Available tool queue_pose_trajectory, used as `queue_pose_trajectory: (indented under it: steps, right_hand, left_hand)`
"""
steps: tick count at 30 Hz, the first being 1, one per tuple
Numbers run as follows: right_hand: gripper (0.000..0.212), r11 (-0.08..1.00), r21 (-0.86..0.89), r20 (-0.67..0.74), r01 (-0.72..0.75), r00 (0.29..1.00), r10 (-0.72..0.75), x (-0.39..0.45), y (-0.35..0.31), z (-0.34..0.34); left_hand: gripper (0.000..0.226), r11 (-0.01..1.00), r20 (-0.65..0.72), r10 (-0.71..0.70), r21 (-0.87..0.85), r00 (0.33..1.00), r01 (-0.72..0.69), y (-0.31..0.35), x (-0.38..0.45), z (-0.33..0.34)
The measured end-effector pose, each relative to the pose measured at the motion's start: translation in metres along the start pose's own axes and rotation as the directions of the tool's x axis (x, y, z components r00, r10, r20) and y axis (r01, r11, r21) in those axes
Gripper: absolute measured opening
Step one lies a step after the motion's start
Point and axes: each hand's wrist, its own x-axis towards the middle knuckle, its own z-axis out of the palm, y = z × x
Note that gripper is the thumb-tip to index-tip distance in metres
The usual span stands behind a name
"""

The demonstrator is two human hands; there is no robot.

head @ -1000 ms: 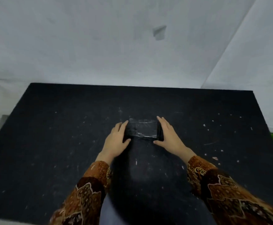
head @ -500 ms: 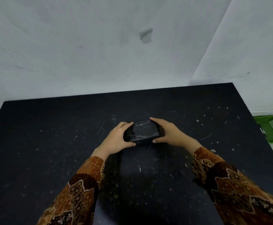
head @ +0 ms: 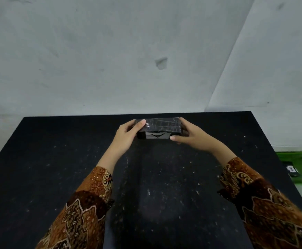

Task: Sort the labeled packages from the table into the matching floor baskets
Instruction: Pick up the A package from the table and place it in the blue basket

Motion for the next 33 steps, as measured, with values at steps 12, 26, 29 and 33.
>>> queue_pose_trajectory:
  steps: [12, 26, 29, 33]
  right_hand:
    - [0.049, 0.979, -0.133, -0.064, -0.154, 0.987, 0.147, -0.018, 0.005, -0.001]
    - [0.029, 0.834, 0.538, -0.059, -0.12, 0.982, 0.179, -0.026, 0.025, 0.046]
    - [0.043, 0.595, 0.796, -0.013, -0.113, 0.979, 0.204, -0.024, 0.022, 0.064]
    - [0.037, 0.817, 0.562, -0.14, -0.13, 0.958, 0.249, -0.022, 0.018, 0.056]
  left_hand:
    - [0.053, 0.992, 0.151, -0.093, 0.1, 0.984, 0.079, -0.012, -0.019, 0.018]
    - [0.045, 0.998, -0.148, 0.04, -0.043, 0.988, -0.047, 0.018, -0.014, 0.03]
    - [0.045, 0.997, -0.049, 0.05, -0.059, 0.998, -0.053, 0.006, -0.026, 0.046]
    - [0.047, 0.999, -0.014, 0.024, -0.041, 1.0, -0.024, 0.001, -0.031, 0.045]
